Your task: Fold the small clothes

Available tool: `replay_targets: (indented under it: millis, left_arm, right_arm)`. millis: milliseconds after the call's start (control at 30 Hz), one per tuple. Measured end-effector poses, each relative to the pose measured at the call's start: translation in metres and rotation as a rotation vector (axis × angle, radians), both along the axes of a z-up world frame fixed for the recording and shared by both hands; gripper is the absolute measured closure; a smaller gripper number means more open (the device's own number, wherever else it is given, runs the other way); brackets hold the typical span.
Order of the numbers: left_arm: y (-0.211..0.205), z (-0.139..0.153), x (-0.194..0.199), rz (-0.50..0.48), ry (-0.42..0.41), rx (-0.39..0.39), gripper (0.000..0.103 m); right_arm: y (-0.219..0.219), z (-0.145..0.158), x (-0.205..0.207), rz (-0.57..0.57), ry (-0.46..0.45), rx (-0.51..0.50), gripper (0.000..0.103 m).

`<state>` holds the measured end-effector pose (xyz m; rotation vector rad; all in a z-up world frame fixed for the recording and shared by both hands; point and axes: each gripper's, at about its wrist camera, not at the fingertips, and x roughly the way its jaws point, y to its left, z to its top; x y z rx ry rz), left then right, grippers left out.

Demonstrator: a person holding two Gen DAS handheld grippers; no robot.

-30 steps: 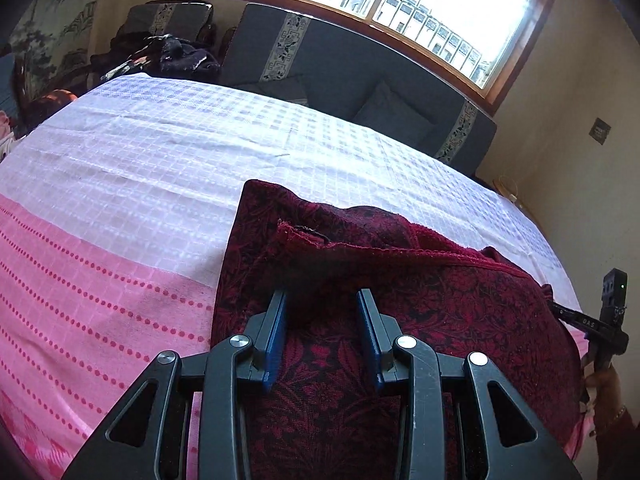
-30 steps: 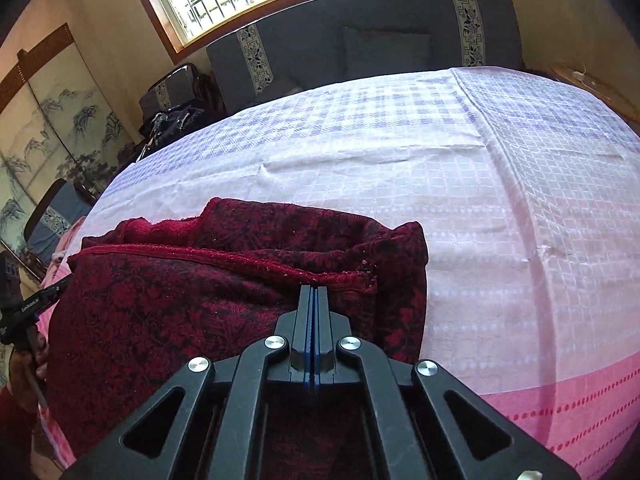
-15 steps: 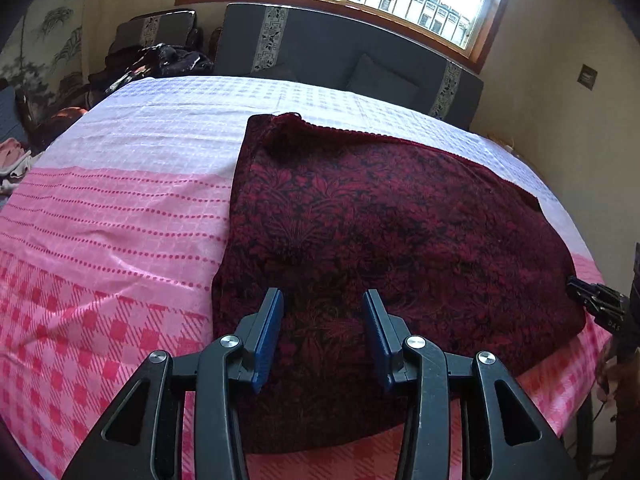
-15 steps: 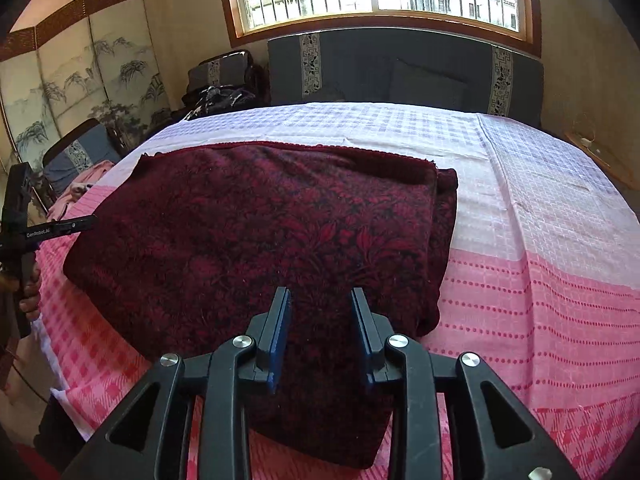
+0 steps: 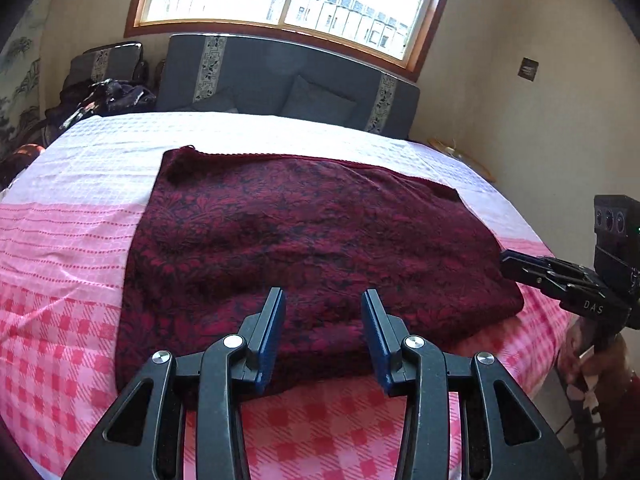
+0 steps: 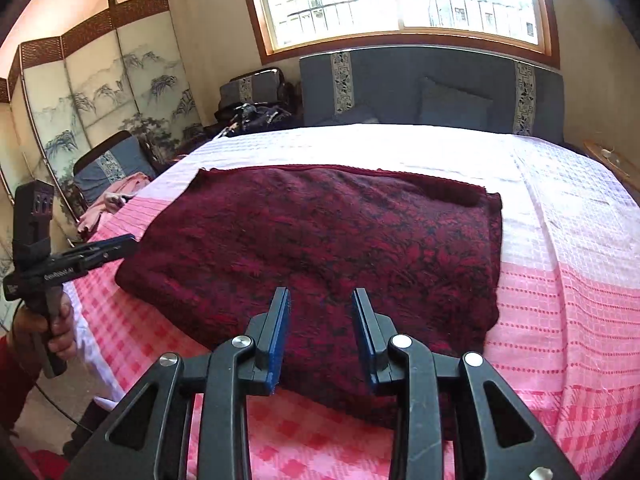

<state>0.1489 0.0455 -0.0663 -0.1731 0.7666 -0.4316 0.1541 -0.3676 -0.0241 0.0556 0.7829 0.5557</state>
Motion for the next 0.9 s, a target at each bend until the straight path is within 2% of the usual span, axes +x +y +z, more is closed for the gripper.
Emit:
replay_targets:
  millis: [67,133,200,333,567,667,733,800,900]
  left_arm:
    - [-0.017,-0.014,0.004,-0.029,0.055,0.02,0.062]
    - [-0.024,-0.026,0.004,-0.032,0.098,0.025,0.064]
    - [-0.021,-0.032,0.0,-0.018,0.112,-0.006,0.064]
    - [-0.014,-0.041,0.0,-0.005,0.146,-0.066,0.065]
    - [-0.022,-0.044,-0.004,-0.015,0.099,-0.006,0.065]
    - [-0.025,-0.042,-0.005,-0.009,0.09,0.022,0.065]
    - [-0.026,-0.041,-0.004,0.003,0.093,0.027,0.065]
    - [-0.027,-0.041,-0.004,0.009,0.09,0.033,0.065]
    - [-0.031,-0.041,-0.006,0.015,0.082,0.056,0.065]
  right_arm:
    - [0.034,-0.005,0.0,0.051,0.001,-0.025,0.079]
    - [0.058,-0.014,0.003,0.071,0.014,-0.056,0.089]
    - [0.072,-0.026,0.004,0.086,0.042,-0.059,0.09]
    - [0.085,-0.059,0.009,0.098,0.126,-0.132,0.091]
    - [0.087,-0.061,0.008,0.101,0.094,-0.165,0.091]
    - [0.08,-0.06,0.013,0.102,0.113,-0.122,0.091]
    - [0.072,-0.053,0.013,0.086,0.114,-0.066,0.089]
    - [0.066,-0.041,0.009,0.066,0.075,-0.041,0.088]
    - [0.065,-0.028,0.01,0.035,0.044,-0.094,0.088]
